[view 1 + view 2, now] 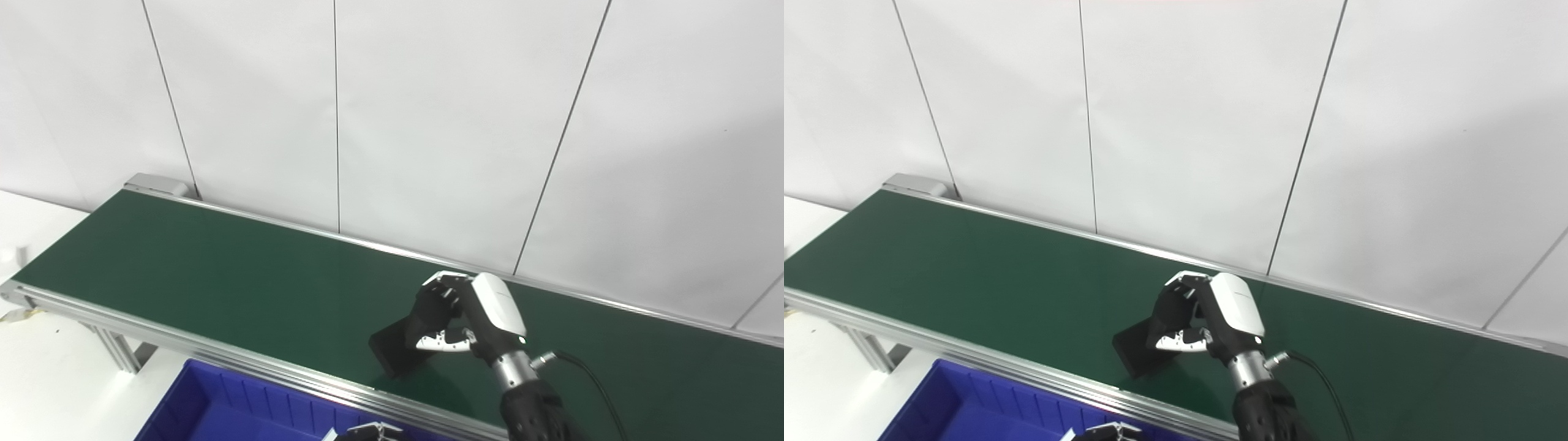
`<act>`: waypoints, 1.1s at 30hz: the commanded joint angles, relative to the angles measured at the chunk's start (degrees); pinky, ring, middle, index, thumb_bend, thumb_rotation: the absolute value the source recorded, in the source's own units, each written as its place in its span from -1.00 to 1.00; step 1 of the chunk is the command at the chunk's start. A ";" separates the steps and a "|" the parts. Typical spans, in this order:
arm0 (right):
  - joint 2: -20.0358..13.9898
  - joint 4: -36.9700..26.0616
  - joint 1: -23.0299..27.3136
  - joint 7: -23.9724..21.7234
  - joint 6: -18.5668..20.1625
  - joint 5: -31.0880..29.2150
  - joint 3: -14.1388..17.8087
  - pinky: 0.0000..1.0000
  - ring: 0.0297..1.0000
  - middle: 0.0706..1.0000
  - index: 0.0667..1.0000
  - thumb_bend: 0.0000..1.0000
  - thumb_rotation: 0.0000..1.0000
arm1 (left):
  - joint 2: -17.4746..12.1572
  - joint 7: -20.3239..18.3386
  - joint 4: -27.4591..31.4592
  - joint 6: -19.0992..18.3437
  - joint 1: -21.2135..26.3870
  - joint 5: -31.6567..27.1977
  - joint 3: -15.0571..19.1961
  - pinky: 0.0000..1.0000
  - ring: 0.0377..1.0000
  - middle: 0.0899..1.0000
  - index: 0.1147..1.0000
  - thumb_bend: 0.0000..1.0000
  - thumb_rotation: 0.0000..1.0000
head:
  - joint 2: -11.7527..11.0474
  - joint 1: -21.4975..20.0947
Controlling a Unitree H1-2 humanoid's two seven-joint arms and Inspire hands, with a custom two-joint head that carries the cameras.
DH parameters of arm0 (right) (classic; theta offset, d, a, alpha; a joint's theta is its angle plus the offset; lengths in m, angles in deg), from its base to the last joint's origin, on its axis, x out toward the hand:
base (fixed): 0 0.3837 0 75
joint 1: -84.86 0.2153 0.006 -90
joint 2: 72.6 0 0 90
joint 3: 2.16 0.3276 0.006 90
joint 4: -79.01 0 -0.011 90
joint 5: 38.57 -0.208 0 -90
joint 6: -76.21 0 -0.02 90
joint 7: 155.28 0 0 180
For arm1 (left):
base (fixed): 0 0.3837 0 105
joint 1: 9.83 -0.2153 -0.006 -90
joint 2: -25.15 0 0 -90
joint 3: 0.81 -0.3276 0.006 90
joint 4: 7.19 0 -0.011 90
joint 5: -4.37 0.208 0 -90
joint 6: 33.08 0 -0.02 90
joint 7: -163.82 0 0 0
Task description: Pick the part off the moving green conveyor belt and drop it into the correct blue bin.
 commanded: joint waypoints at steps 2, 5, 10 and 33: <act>0.20 -6.29 -0.74 -0.88 2.22 -1.91 2.23 -0.39 -0.22 -0.13 -0.04 0.04 -1.00 | 0.32 -1.31 2.22 2.19 0.09 -1.03 0.29 0.13 0.11 0.13 0.20 0.93 -0.75 | 0.48 -0.17; 0.18 -9.54 -2.58 -1.49 3.37 -2.93 3.73 -0.38 -0.21 -0.12 -0.04 0.04 -1.00 | 0.30 -1.81 2.64 2.19 -0.08 -1.17 0.66 0.14 0.11 0.14 0.21 0.90 -0.77 | 1.08 -0.54; -0.06 -14.12 -5.05 -2.58 4.73 -3.78 5.32 -0.33 -0.18 -0.10 -0.07 0.04 -1.00 | 0.36 -2.97 3.67 2.19 -0.58 -1.57 1.37 0.19 0.13 0.13 0.22 0.87 -0.77 | 3.15 -2.74; -4.86 -33.86 -20.23 -10.74 13.06 -4.29 9.21 -0.41 -0.20 -0.10 -0.06 0.04 -1.00 | 0.18 -9.98 9.97 2.19 -3.34 -5.99 6.64 0.21 0.18 0.17 0.27 0.74 -0.84 | 12.69 -11.93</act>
